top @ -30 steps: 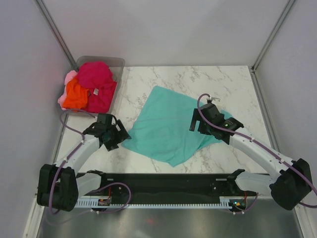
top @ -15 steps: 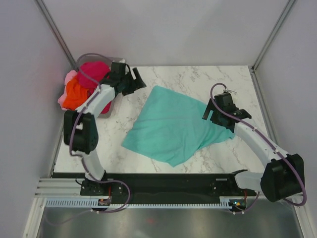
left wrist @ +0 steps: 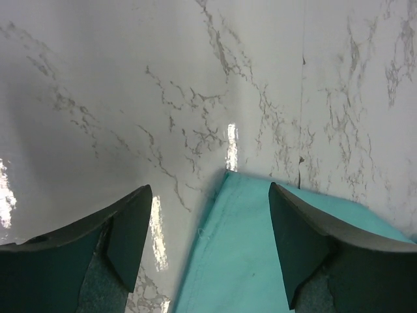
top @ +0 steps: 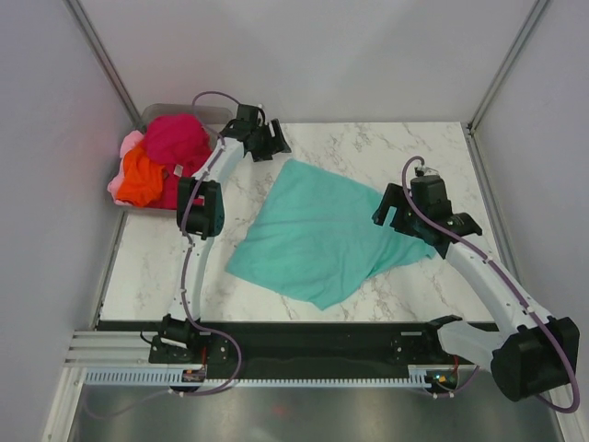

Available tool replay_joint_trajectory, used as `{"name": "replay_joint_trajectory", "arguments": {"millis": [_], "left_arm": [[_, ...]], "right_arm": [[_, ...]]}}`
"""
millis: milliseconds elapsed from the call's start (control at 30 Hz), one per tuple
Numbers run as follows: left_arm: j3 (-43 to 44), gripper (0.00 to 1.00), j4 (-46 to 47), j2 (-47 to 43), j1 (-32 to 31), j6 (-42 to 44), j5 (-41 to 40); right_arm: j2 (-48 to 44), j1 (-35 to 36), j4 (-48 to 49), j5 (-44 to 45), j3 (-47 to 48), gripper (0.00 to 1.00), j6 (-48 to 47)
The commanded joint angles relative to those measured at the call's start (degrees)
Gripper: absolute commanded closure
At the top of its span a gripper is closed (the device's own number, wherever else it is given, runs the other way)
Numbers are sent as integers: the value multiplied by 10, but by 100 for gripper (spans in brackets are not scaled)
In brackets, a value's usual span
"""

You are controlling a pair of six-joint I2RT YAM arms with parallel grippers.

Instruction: Fold and stack the t-shirts

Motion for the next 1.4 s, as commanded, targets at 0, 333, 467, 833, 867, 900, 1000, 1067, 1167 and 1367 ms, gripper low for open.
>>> {"name": "replay_joint_trajectory", "arguments": {"millis": [0,333,467,833,867,900,1000,1067,1167,1367], "left_arm": [[25,21,-17,15,-20,21,17],[-5,34,-15,16,-41,29,-24],[40,62,-15,29,-43,39,-19],[-187,98,-10,-235,-10,-4,-135],[-264,98,4,-320,-2,-19,-132],[-299,98,23,-354,7,-42,-123],[-363,98,11,-450,20,-26,-132],[-394,98,-22,-476,22,-10,-156],[-456,98,-37,-517,25,16,-181],[-522,98,-50,-523,26,43,-106]], "right_arm": [[-15,-1,-7,-8,-4,2,-21],[-24,-1,-22,8,-17,2,-21],[-50,-1,-35,22,-27,2,-16],[-99,-9,-44,120,-57,2,44],[-99,-11,-33,118,-56,2,48],[-99,-15,-31,117,-55,2,54],[-95,-25,-11,115,-46,2,73],[-80,-37,9,86,-46,2,71],[-28,-78,59,12,-46,4,64],[93,-115,179,-79,-52,10,68]]}}
